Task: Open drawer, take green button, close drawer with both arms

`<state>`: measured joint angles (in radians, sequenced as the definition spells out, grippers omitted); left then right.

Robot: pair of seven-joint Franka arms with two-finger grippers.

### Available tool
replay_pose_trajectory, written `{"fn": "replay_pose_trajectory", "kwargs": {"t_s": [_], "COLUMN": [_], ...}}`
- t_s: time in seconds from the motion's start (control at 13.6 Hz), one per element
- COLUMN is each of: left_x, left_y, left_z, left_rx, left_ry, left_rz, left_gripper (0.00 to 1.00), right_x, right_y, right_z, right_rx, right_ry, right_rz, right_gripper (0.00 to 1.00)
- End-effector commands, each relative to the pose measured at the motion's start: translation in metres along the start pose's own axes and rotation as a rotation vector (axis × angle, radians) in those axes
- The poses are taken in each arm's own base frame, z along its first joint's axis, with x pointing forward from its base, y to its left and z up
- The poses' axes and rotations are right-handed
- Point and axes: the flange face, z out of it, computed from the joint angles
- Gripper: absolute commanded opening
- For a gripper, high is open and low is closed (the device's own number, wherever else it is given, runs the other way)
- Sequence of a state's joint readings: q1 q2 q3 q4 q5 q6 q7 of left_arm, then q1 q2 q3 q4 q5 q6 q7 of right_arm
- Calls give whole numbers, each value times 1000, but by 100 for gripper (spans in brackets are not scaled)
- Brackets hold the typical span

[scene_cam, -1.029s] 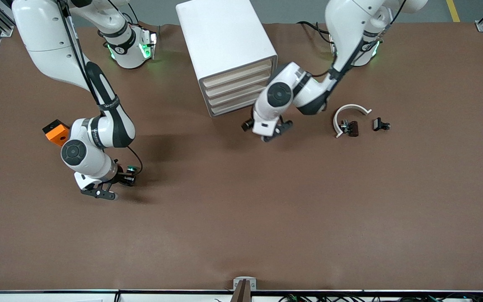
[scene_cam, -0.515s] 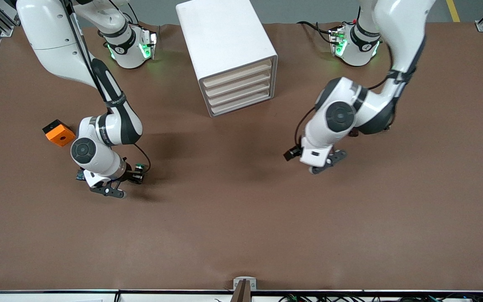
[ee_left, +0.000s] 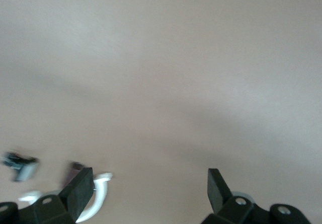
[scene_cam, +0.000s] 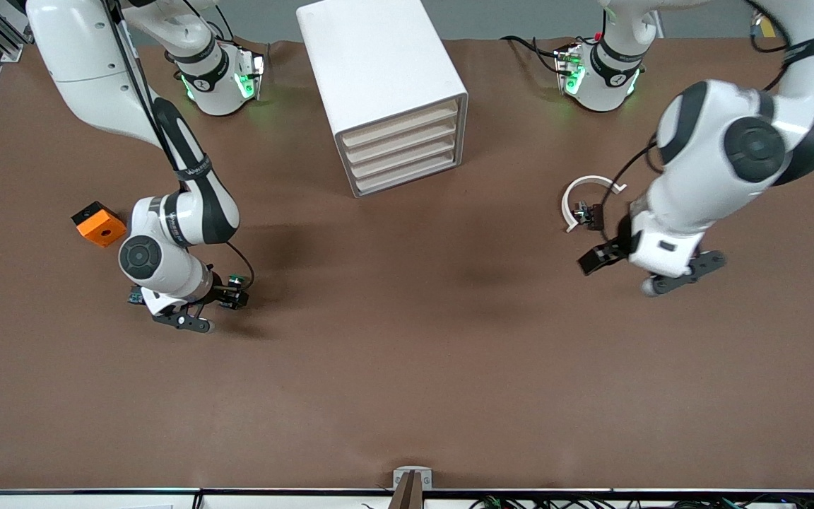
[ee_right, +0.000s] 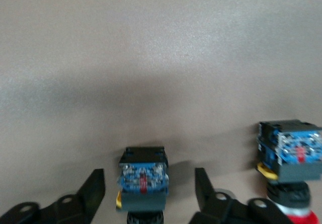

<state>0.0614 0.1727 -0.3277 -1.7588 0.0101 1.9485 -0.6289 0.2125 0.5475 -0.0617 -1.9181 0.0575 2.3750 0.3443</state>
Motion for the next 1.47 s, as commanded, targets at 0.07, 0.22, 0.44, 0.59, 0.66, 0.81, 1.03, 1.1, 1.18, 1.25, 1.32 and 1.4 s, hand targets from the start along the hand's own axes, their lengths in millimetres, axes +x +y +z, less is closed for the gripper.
{"fn": "replay_pose_trajectory", "kwargs": {"t_s": [0.07, 0.22, 0.44, 0.59, 0.66, 0.81, 1.03, 1.1, 1.18, 1.25, 1.32, 1.4], "left_x": [13, 19, 27, 23, 20, 10, -3, -5, -5, -5, -2, 0], "left_y": [-36, -50, -85, -98, -102, -106, -114, -115, -115, -116, -118, -118], "left_z": [-74, -101, -126, -142, -150, -161, -171, -172, -172, -173, -173, -173], "left_rx": [44, 65, 125, 144, 146, 152, 158, 158, 157, 157, 150, 143], "left_ry": [-21, -20, 30, 52, 57, 57, 62, 63, 63, 64, 64, 64], "left_rz": [75, 89, 254, 296, 323, 354, 347, 347, 347, 345, 338, 335], "left_gripper": [100, 100, 100, 100, 100, 100, 100, 100, 100, 100, 100, 100], "right_x": [17, 23, 20, 14, 9, -2, -21, -26, -30, -32, -35, -36], "right_y": [7, 22, 55, 89, 101, 123, 141, 140, 141, 142, 142, 142], "right_z": [-103, -143, -197, -240, -260, -294, -335, -345, -353, -359, -361, -361], "right_rx": [-11, -5, 16, 36, 45, 55, 58, 57, 59, 60, 59, 56], "right_ry": [-99, -117, -108, -71, -50, -19, 25, 39, 51, 61, 59, 44], "right_rz": [-8, -47, -107, -96, -96, -114, -123, -128, -128, -130, -132, -146], "right_gripper": [100, 100, 100, 100, 100, 100, 100, 100, 100, 100, 100, 100]}}
